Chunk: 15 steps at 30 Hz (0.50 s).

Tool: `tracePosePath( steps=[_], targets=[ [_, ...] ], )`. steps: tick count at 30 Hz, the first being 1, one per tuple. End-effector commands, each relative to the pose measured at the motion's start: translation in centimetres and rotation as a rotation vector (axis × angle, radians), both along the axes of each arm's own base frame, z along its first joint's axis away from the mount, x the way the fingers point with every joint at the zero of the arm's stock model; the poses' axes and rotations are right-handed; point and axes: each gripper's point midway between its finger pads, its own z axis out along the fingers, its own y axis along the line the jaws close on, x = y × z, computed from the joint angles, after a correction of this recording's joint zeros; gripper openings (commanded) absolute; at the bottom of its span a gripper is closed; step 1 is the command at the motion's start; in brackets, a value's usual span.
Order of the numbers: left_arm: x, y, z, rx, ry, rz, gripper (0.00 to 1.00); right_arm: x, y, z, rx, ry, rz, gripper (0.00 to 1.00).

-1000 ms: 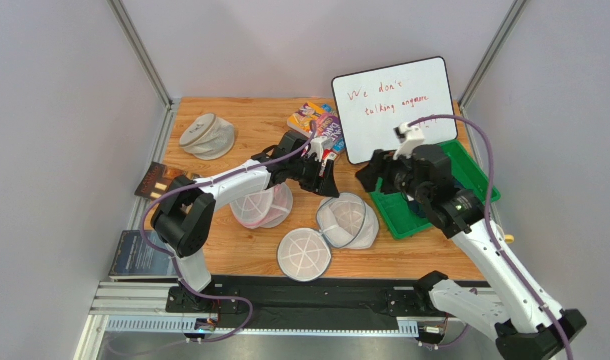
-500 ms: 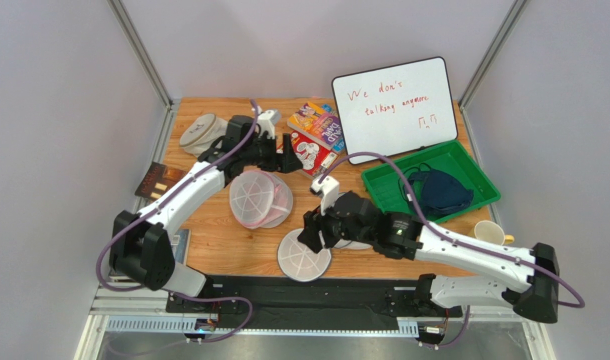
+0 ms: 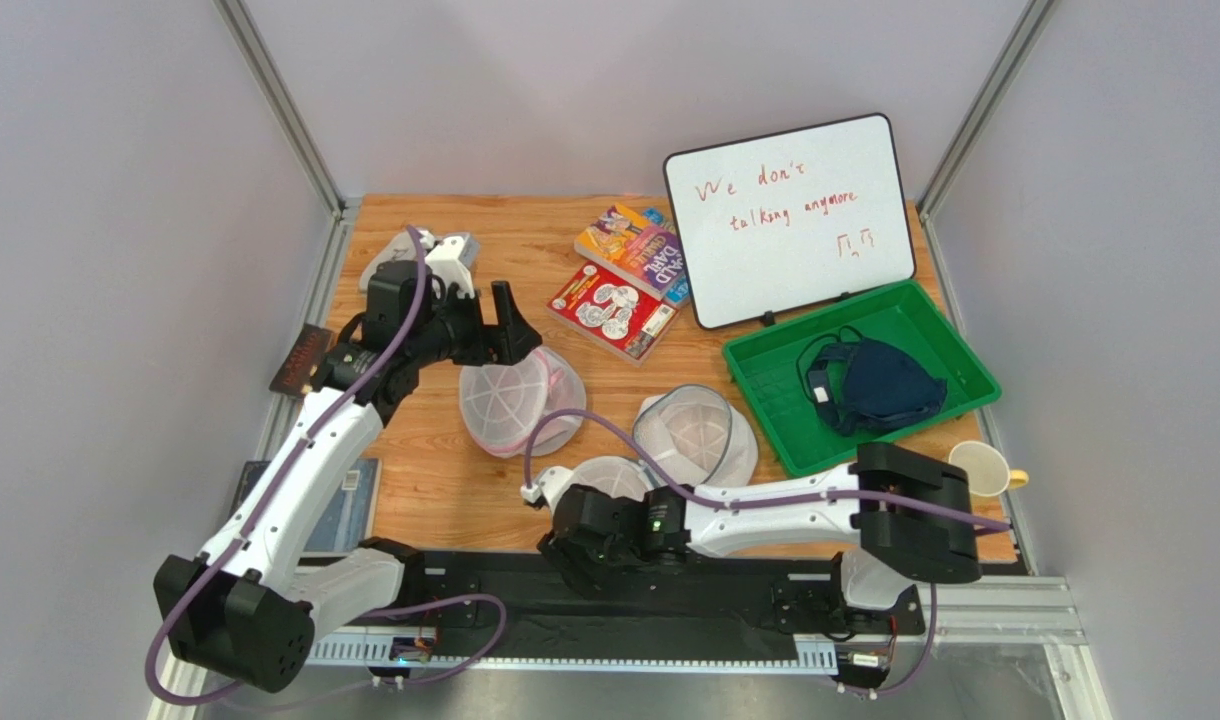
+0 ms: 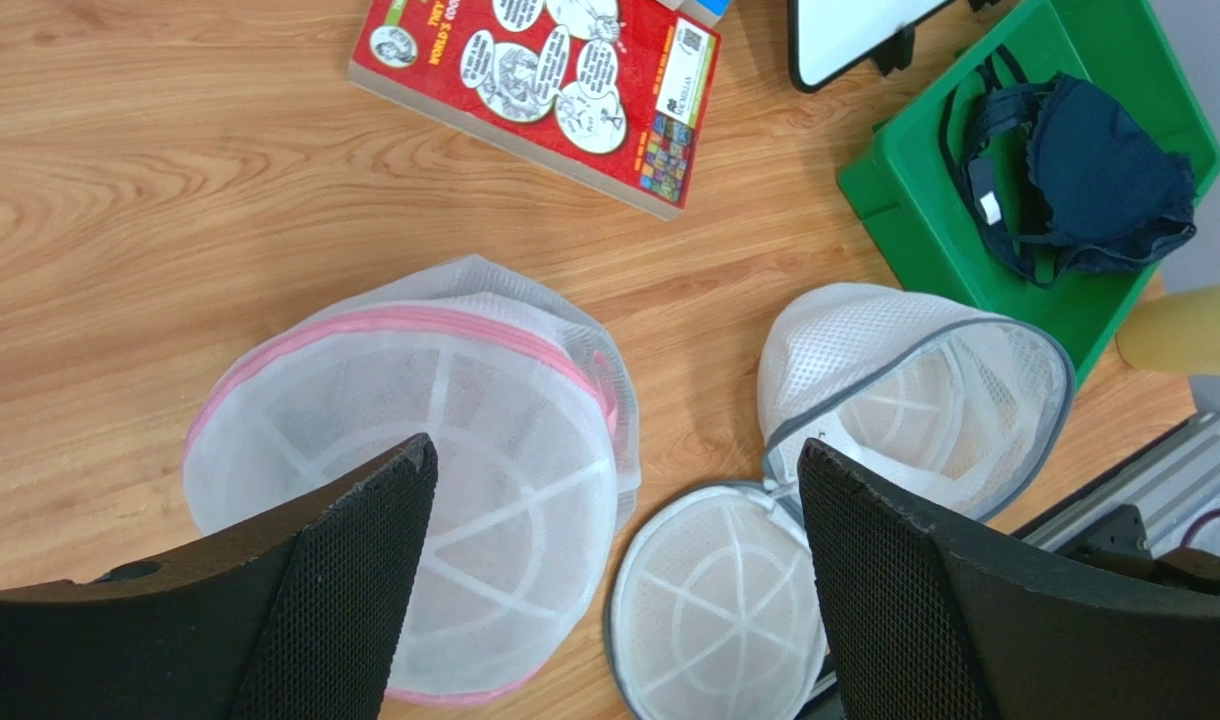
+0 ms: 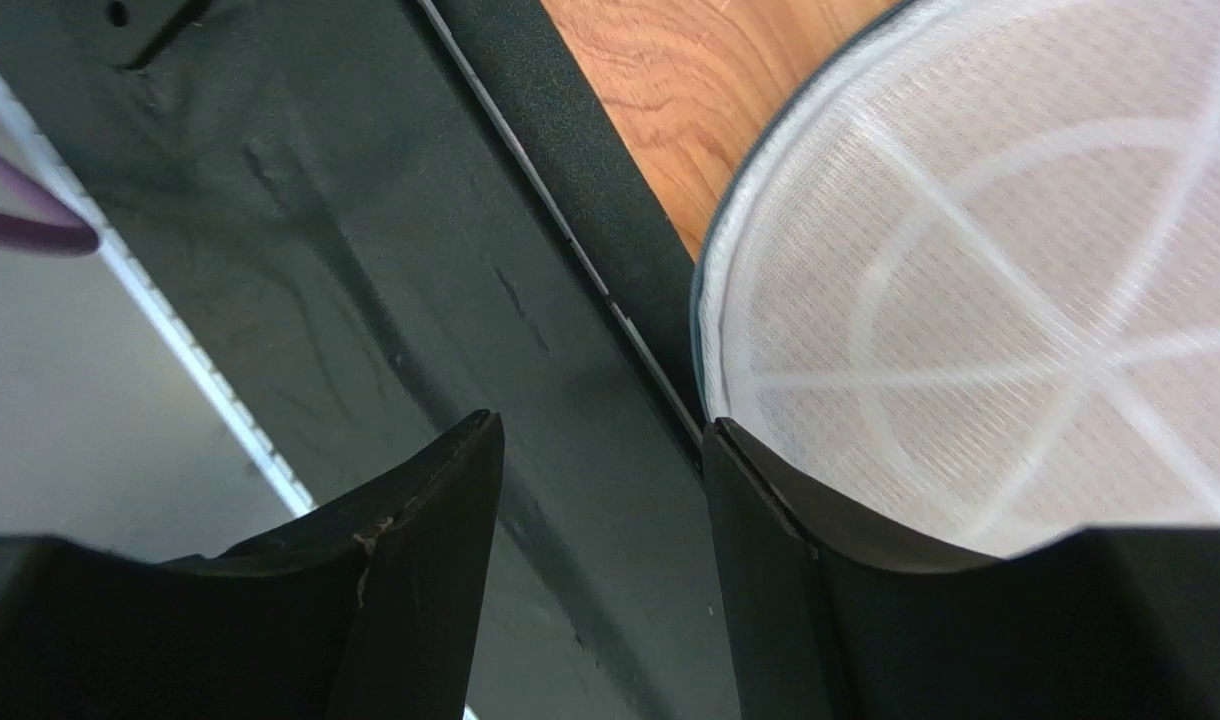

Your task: Unzip the laundry bag and remove the bra

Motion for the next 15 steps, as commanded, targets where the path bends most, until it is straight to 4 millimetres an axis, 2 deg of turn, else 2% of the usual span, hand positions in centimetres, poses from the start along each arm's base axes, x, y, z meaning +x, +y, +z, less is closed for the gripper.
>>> tracePosePath(
  steps=[1, 4, 7, 15],
  targets=[
    [-1.0, 1.5, -0.2, 0.050, 0.004, 0.023, 0.95, 0.2, 2.2, -0.2, -0.009, -0.077, 0.021, 0.55],
    [-1.1, 1.8, -0.2, 0.054, 0.000, 0.029, 0.95, 0.8, 2.1, -1.3, -0.060, -0.135, -0.008, 0.54],
    [-1.1, 1.7, -0.1, 0.048, -0.003, 0.025, 0.95, 1.4, 1.9, -1.5, -0.084, -0.182, -0.044, 0.54],
    [-1.0, 1.7, -0.3, 0.048, -0.001, 0.022, 0.95, 2.3, 1.8, 0.8, -0.073, -0.254, -0.073, 0.54]
  ],
)
